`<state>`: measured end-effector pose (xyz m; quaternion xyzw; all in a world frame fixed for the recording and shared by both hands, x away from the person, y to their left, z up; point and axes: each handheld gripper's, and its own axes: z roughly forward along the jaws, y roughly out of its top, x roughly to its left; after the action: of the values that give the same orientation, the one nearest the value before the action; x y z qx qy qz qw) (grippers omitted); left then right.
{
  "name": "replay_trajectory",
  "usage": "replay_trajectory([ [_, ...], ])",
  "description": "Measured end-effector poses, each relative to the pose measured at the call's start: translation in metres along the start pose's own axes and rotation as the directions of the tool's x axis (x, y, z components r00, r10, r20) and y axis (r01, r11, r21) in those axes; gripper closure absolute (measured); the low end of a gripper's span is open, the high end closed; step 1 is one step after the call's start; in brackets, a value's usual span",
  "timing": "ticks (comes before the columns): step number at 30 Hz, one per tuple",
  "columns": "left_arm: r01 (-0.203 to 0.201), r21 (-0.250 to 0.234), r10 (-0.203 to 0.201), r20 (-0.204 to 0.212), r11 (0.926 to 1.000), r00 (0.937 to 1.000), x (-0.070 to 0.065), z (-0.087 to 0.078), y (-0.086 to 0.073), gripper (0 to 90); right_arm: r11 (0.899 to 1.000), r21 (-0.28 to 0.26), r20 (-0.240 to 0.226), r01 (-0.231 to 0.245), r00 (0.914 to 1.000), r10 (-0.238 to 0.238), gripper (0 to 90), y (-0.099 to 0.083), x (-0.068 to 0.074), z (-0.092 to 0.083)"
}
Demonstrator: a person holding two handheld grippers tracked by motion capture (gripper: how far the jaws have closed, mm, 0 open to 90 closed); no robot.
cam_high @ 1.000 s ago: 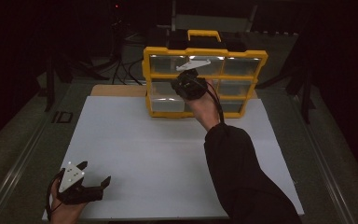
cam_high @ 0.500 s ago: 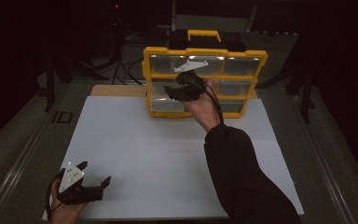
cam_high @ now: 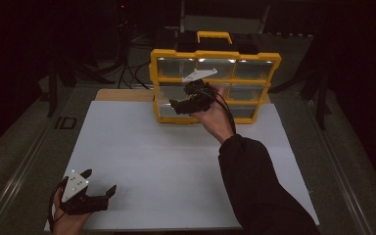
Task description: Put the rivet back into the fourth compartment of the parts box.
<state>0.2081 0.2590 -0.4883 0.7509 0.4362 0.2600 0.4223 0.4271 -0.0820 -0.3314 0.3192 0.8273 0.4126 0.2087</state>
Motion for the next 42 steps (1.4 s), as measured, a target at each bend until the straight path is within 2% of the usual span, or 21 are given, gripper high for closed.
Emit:
replay_trajectory([
  [5, -0.002, 0.003, 0.002, 0.0, 1.0, 1.0, 0.0, 0.0, 0.0, 2.7, 1.0, 0.016, 0.011, 0.022, 0.9997, -0.022, 15.6, -0.008, -0.002, -0.004],
  [12, -0.002, 0.003, 0.002, -0.002, 1.0, 1.0, 0.0, 0.0, 0.0, 2.7, 0.999, 0.034, 0.005, 0.023, 0.9997, -0.023, 14.5, -0.015, -0.006, -0.01],
  [14, -0.003, 0.002, 0.003, -0.001, 1.0, 1.0, 0.0, 0.0, 0.0, 2.7, 1.0, 0.027, 0.0, -0.001, 1.0, 0.001, 14.5, -0.02, -0.008, -0.015],
  [22, -0.002, 0.002, 0.002, -0.001, 1.0, 1.0, 0.0, 0.0, 0.0, 2.7, 0.999, 0.05, -0.013, 0.011, 0.9999, -0.011, 14.1, -0.031, -0.011, -0.021],
  [25, -0.001, 0.002, 0.001, -0.002, 1.0, 1.0, 0.0, 0.0, 0.0, 2.7, 0.997, 0.07, -0.026, 0.026, 0.9994, -0.024, 14.1, -0.04, -0.011, -0.023],
  [34, 0.003, -0.002, -0.003, -0.001, 1.0, 1.0, 0.001, 0.0, 0.0, 2.6, 0.993, 0.115, -0.048, 0.031, 0.9985, -0.026, 14.1, -0.062, -0.014, -0.029],
  [36, 0.001, 0.002, -0.001, -0.004, 1.0, 1.0, 0.001, 0.0, 0.0, 2.6, 0.99, 0.139, -0.06, 0.029, 0.998, -0.021, 13.7, -0.072, -0.015, -0.03],
  [38, -0.001, 0.003, 0.001, -0.005, 1.0, 1.0, 0.0, 0.0, 0.0, 2.6, 0.989, 0.144, -0.063, 0.032, 0.9977, -0.023, 13.6, -0.074, -0.015, -0.03],
  [42, 0.002, -0.001, -0.002, -0.007, 1.0, 1.0, 0.0, -0.001, 0.0, 2.6, 0.986, 0.165, -0.076, 0.033, 0.9969, -0.02, 13.2, -0.089, -0.015, -0.035],
])
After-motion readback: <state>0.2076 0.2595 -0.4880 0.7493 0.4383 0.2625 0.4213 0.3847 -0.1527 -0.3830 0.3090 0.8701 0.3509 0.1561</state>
